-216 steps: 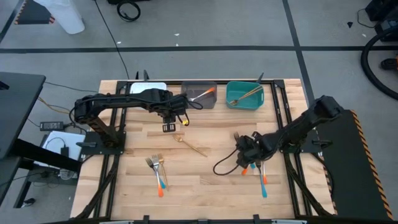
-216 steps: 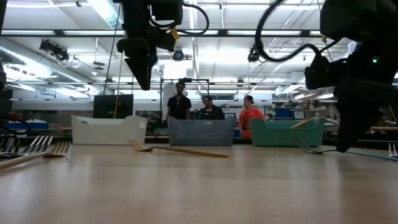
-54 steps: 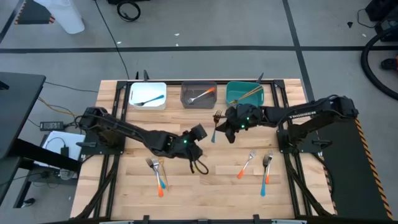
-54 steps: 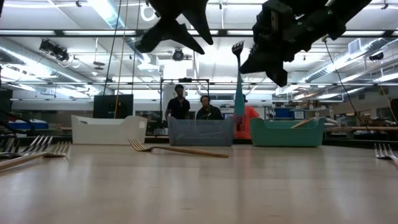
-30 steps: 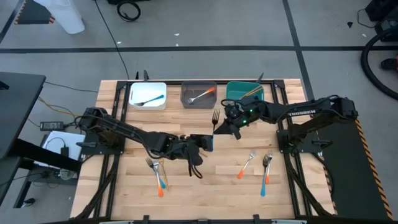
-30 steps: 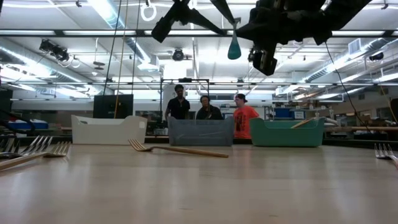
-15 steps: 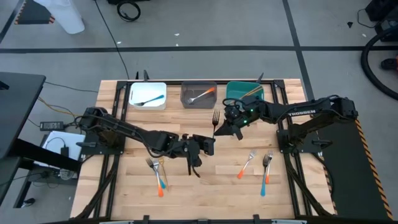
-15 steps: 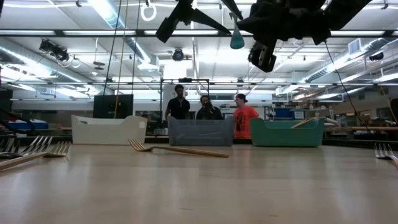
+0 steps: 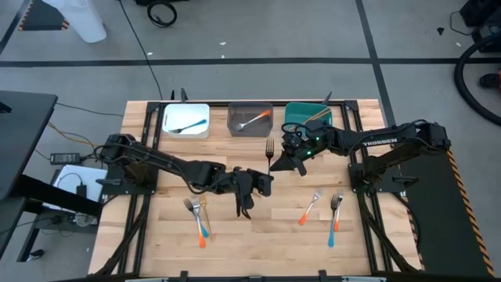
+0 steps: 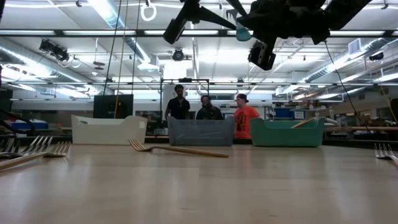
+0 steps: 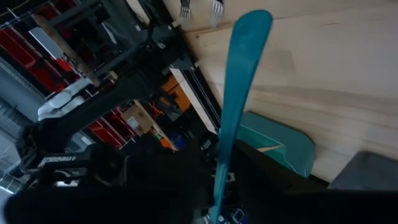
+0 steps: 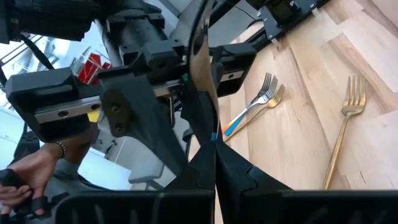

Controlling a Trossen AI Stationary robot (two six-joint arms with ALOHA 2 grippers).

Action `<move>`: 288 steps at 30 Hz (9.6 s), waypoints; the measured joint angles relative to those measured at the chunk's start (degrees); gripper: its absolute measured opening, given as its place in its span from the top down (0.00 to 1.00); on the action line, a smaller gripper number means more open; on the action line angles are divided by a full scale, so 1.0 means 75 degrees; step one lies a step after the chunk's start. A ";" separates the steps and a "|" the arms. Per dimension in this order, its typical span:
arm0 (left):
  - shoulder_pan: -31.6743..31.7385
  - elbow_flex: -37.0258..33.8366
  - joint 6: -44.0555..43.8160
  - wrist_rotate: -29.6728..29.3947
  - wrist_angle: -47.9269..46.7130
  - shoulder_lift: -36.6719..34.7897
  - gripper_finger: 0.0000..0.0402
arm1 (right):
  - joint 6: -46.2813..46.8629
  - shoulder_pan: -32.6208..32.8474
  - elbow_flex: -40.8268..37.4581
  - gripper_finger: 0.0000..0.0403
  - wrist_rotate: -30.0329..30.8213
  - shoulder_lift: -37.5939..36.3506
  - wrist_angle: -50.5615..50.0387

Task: Sort silverware by color (type)
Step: Put the blue fork into the white bin, then put the gold fork into the green bin

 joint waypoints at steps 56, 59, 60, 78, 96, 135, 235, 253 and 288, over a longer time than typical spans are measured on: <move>0.0362 0.0000 -0.9853 -0.2161 -0.4409 -0.0052 0.97 | -0.2938 0.2529 -0.0790 0.88 0.8761 0.0000 -0.0495; 0.0601 0.0000 -1.0669 -0.2159 -0.5040 -0.0052 0.97 | -0.3370 0.2544 -0.0790 0.88 0.8836 0.0000 -0.0346; 0.0690 0.0000 -1.0881 -0.2159 -0.5242 -0.0052 0.96 | -0.3446 0.2544 -0.0790 0.88 0.8836 0.0000 -0.0326; 0.3011 0.0000 -1.2401 -0.2150 -0.7257 -0.0055 0.96 | -0.3948 0.2538 -0.0790 0.88 0.8836 0.0032 -0.0245; 0.5167 -0.1836 -1.1221 -0.1505 -0.4946 -0.1478 0.96 | -0.3528 0.3080 -0.0790 0.88 0.8831 0.0036 -0.0367; 0.8009 -0.2905 -1.1490 0.1808 -0.2903 -0.2017 0.96 | -0.2546 0.4083 -0.0793 0.88 0.9681 0.0038 -0.0920; 0.3339 -0.3474 -1.1089 0.1046 -0.3714 -0.2771 0.80 | -0.2989 0.3821 -0.0793 0.88 0.9943 0.0038 -0.0870; 0.2410 -0.3515 -1.1677 0.2621 -0.2415 -0.1867 0.62 | -0.3159 0.3713 -0.0793 0.88 0.9827 0.0038 -0.0698; 0.1937 -0.3497 -1.1893 0.3581 -0.1135 0.0137 0.91 | -0.3209 0.3713 -0.0793 0.88 0.9820 0.0038 -0.0512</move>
